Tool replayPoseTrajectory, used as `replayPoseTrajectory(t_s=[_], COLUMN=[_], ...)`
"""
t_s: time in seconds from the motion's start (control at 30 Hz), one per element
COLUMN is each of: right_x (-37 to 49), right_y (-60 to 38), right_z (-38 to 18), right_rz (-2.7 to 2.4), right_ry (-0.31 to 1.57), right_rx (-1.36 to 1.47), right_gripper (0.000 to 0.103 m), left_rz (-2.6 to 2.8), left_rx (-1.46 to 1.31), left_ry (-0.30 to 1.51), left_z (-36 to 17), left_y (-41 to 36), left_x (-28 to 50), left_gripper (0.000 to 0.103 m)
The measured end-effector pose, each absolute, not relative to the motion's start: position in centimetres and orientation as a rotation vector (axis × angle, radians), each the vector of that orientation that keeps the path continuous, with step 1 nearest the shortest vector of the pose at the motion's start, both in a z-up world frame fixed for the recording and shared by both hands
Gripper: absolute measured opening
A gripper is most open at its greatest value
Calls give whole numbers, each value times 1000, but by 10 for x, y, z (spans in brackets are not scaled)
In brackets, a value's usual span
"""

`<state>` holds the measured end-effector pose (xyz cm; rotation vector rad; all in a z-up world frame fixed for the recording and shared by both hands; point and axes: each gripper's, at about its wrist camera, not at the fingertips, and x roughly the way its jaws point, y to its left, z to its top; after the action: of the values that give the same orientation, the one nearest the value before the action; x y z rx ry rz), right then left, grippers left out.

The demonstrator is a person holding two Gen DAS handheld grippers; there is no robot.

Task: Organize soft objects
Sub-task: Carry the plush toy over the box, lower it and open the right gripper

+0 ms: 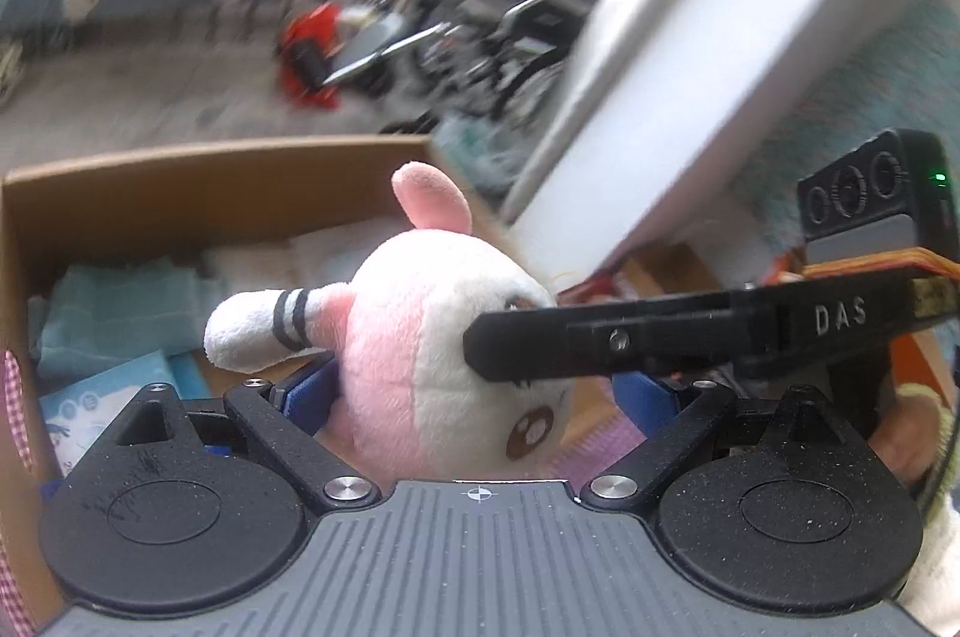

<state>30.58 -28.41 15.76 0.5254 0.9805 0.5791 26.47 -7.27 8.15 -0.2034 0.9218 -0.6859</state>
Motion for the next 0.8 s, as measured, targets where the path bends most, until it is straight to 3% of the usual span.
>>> replayPoseTrajectory(t_s=[0.47, 0.8], right_x=[433, 440], right_y=[-258, -263], right_z=[33, 26], right_rz=[513, 488], right_ry=[1310, 1297], right_rx=[557, 512], right_gripper=[77, 77], left_rz=[-488, -454], left_rx=[-231, -210], left_ry=[1260, 1251], left_z=[-22, -26], left_y=[-69, -64], left_x=[378, 381], left_gripper=[94, 96])
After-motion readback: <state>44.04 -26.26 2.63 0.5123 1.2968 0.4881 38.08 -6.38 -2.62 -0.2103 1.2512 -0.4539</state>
